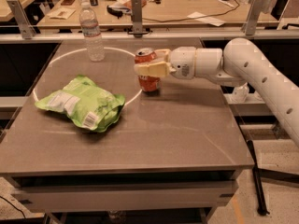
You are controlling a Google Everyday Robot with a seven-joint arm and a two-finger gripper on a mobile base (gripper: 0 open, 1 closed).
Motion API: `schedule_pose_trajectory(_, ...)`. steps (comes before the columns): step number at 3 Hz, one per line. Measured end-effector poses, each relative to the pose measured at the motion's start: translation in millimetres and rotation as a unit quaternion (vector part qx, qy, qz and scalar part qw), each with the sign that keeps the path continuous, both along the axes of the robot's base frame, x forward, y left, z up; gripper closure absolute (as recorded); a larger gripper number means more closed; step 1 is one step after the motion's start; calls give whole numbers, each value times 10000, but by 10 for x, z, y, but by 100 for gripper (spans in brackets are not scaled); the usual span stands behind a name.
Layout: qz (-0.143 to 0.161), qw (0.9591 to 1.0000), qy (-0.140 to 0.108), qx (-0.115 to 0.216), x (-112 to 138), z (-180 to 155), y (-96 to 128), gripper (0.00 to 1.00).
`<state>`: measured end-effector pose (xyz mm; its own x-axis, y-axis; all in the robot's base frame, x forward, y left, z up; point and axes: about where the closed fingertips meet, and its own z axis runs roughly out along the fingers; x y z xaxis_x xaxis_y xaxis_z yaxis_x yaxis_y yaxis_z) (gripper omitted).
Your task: Place coke can upright
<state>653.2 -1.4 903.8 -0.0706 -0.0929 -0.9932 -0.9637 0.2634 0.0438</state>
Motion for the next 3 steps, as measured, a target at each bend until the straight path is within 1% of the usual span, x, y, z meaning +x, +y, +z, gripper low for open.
schedule_pose_trajectory(1, -275, 9995, -111, 111, 36, -36, 44, 82)
schedule_pose_trajectory(2, -411, 9986, -339, 69, 17, -10, 48, 59)
schedule_pose_trajectory(3, -595, 9967, -544, 100, 18, 28, 41, 36)
